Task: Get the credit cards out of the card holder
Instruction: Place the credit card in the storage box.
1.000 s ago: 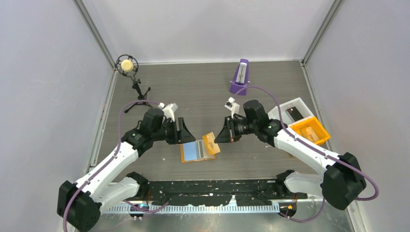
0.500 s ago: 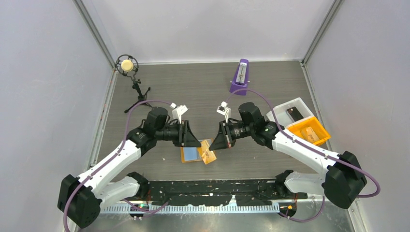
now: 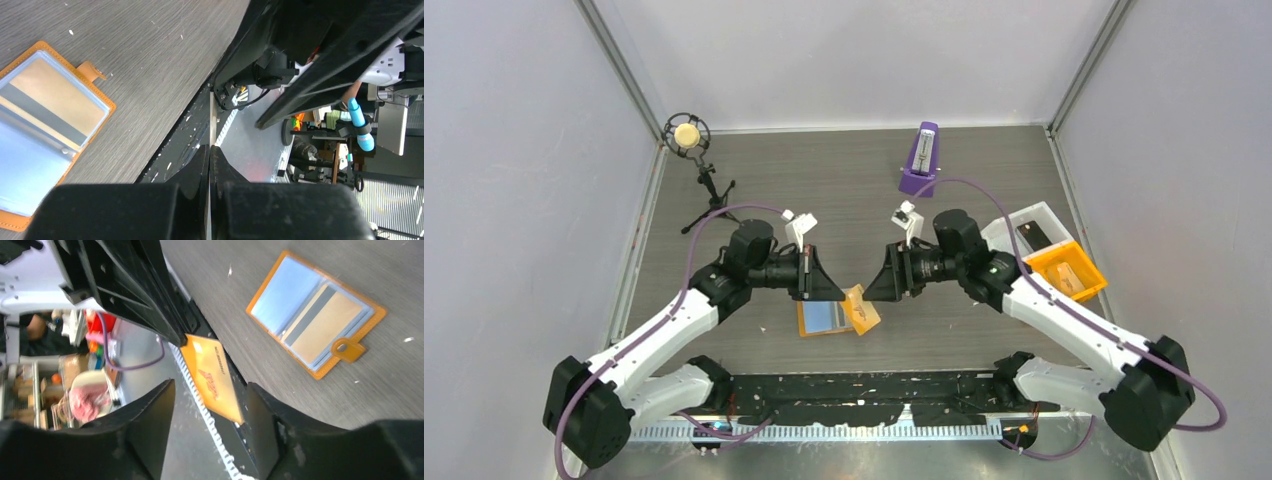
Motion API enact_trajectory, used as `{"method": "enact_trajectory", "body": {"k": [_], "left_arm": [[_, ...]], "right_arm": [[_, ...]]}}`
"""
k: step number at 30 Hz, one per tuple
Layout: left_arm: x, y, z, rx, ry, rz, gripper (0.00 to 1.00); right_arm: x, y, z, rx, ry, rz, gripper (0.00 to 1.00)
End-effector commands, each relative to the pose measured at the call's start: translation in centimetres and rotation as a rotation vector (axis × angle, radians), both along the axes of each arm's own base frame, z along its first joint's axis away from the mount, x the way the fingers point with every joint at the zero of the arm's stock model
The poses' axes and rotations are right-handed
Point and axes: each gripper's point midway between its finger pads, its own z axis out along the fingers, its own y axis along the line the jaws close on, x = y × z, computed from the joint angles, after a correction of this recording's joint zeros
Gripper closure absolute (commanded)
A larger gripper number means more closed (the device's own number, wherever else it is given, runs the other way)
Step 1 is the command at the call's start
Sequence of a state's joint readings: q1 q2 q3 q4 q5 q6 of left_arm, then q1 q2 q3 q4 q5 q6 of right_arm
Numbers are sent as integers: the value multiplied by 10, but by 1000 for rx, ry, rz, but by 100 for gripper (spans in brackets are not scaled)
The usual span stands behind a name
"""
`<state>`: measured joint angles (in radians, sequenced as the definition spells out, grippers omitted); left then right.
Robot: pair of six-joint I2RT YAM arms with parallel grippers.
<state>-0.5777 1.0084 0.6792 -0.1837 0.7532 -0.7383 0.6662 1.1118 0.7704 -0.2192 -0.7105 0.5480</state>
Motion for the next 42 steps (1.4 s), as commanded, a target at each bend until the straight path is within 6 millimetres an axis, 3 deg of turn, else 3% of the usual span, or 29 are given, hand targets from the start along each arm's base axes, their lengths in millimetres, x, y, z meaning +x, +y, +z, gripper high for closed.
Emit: {"method": "enact_trajectory", "body": {"k": [1,9,14,16,24,28,33,38,42], "left_arm": [[13,-10,10,-32,-37,53,100],[35,-40,24,-44,-44,93,100],[57,-81,39,-68,-68,101,100],[66,-102,43,-82,-74,89,100],[101,-193,56,-136,-107,68,100],[114,-240,48,-163,-89,64,100],[126,-291,53,-235,-90,71,100],[132,-328,50,-309,-68,59,100],[134,-322,55,-335,-73,68,100]], "right_arm": [[27,-22,55,5,-173,-207,33],[27,-58,118,57,-312,-394,17],[17,-69,156,178,-351,-455,1],[10,-70,167,235,-349,-455,4],[-8,-76,180,330,-329,-455,5],[-16,-85,192,352,-351,-470,5],[-25,-96,195,348,-368,-482,5],[-23,-109,180,283,-369,-544,5],[-10,-128,167,213,-382,-665,5]]}}
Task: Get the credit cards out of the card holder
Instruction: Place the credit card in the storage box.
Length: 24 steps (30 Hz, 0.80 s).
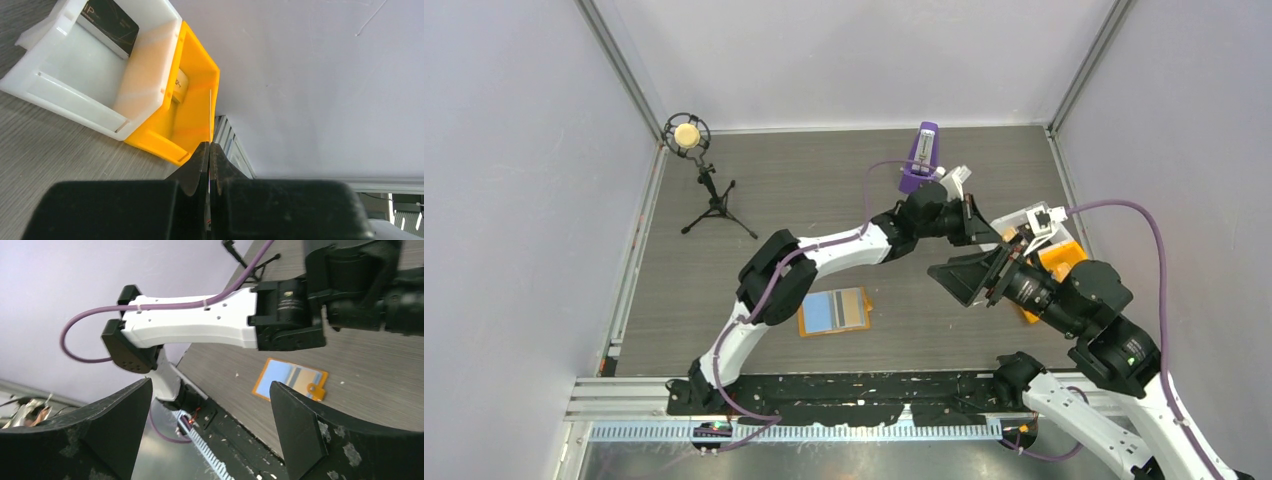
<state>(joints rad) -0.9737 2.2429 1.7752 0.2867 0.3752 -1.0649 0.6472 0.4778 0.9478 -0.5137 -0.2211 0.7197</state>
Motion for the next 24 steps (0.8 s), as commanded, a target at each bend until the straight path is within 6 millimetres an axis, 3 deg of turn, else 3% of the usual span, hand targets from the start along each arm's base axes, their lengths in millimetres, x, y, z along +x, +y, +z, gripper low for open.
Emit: {"method": "enact_trajectory", "body": {"k": [1,5,9,14,16,19,23,24], "left_arm": [[5,7,53,-143,-67,25,100],[11,57,49,-163,-9,99,100],[10,110,58,-186,-8,165,100],[3,161,66,-264,36,204,100],[2,176,68,-290,41,219,100],[-1,192,68,-299,39,237,100],[-4,203,70,-321,42,246,100],[-5,204,71,-326,44,245,100]], "right_arm": [[14,-28,-5,-52,0,-173,5],[36,-63,-22,-104,37,-405,5],[50,-72,-33,-142,50,-491,3],[73,-50,-40,-232,78,-453,3],[79,-36,-45,-241,102,-415,8],[87,-19,-57,-206,150,-364,25],[98,-6,-81,-117,224,-311,35],[102,-7,-77,-81,226,-314,37]]}}
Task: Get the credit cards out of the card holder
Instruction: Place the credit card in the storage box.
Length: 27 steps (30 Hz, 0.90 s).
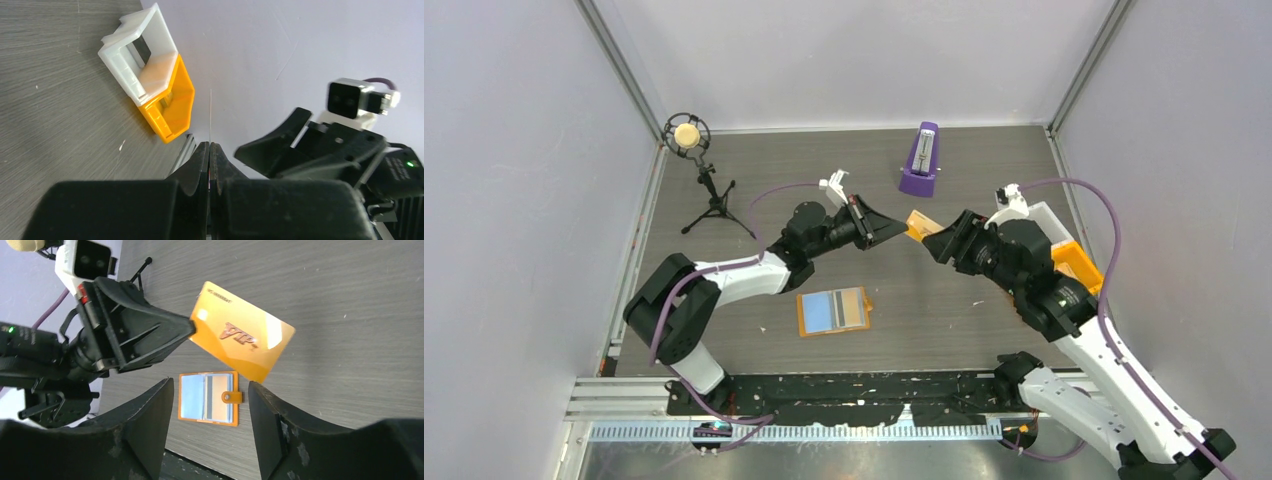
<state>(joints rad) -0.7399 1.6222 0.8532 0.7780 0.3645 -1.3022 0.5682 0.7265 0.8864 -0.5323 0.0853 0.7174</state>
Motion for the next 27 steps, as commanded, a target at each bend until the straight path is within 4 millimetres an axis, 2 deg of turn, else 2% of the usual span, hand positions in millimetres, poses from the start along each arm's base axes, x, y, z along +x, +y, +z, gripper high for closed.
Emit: {"method": "enact_trajectory", "body": {"k": [1,4,7,11,17,18,22,27], "left_arm": [[-7,9,33,-98,-63,-7,100],[-6,7,30,-110,-46,-12,100],[-3,5,33,-146,-33,-13,100],[-4,2,40,-163,-27,-33,100],[-7,1,42,-171,-15,-51,100],[-8,1,41,-171,-11,-52,100],[-9,1,39,-169,0,-58,100],[-10,2,29,-140,4,-57,100]], "right_arm": [[8,13,11,179,-31,41,37],[12,3,7,221,-34,-9,38],[15,-12,-5,225,-32,-74,37],[18,-18,-15,262,-27,-79,38],[29,-15,-3,356,-106,-39,44],[31,-13,-6,363,-99,-33,45],[35,-7,0,415,-121,-1,56],[36,-12,0,434,-138,-23,83]]}}
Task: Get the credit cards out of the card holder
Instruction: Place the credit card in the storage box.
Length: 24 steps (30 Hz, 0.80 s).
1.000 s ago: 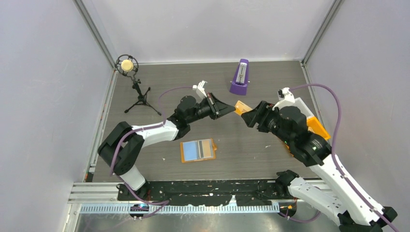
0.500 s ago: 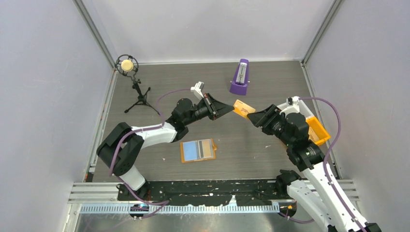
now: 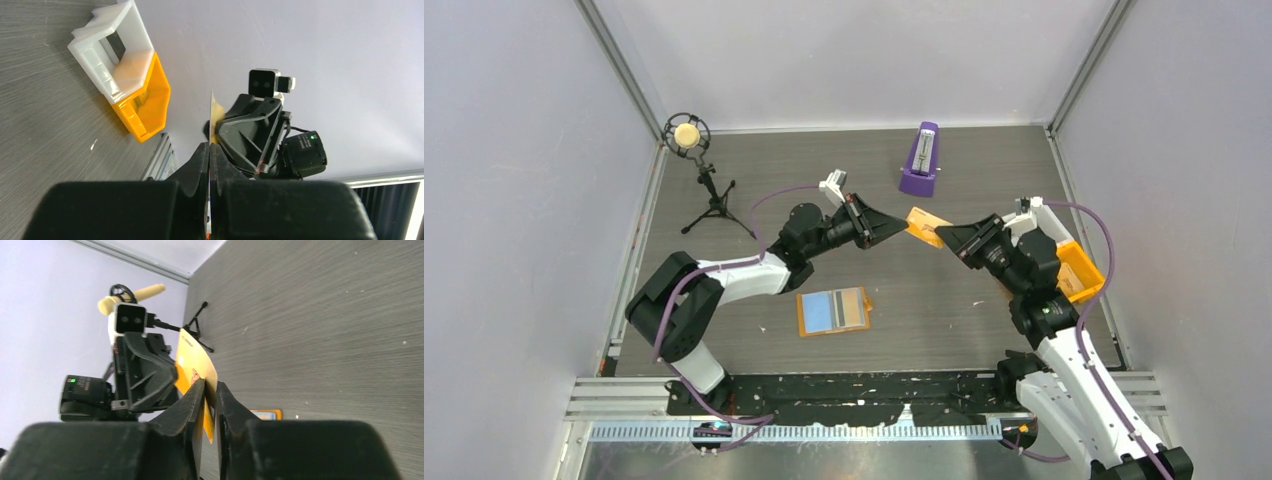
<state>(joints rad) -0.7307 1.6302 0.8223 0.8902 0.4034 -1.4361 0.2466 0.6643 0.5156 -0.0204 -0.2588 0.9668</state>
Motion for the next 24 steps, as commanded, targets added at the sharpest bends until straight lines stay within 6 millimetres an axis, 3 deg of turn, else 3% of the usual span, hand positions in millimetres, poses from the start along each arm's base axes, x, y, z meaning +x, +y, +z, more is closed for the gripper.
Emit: {"method": "enact_trajectory", "body": {"k": [1,4,8,9,15,18,24], "left_arm": [[-4,0,12,-20,-58,-20,98],[-7,2,-1,46,-57,-25,76],[-14,12,-14,155,-74,-17,63],[-16,15,-20,190,-72,-16,60],[-33,33,-44,374,-67,-50,40],[-51,41,-54,459,-78,-125,19],[-102,54,-58,595,-139,-218,13]], "right_arm": [[2,-4,31,49,-112,-3,85],[6,-14,33,34,-108,-16,94],[15,-41,42,-4,-110,-39,95],[13,-43,34,-32,-79,-27,95],[8,-99,31,-164,23,-154,95],[0,-132,22,-278,130,-237,95],[-18,-183,0,-402,269,-382,95]]}}
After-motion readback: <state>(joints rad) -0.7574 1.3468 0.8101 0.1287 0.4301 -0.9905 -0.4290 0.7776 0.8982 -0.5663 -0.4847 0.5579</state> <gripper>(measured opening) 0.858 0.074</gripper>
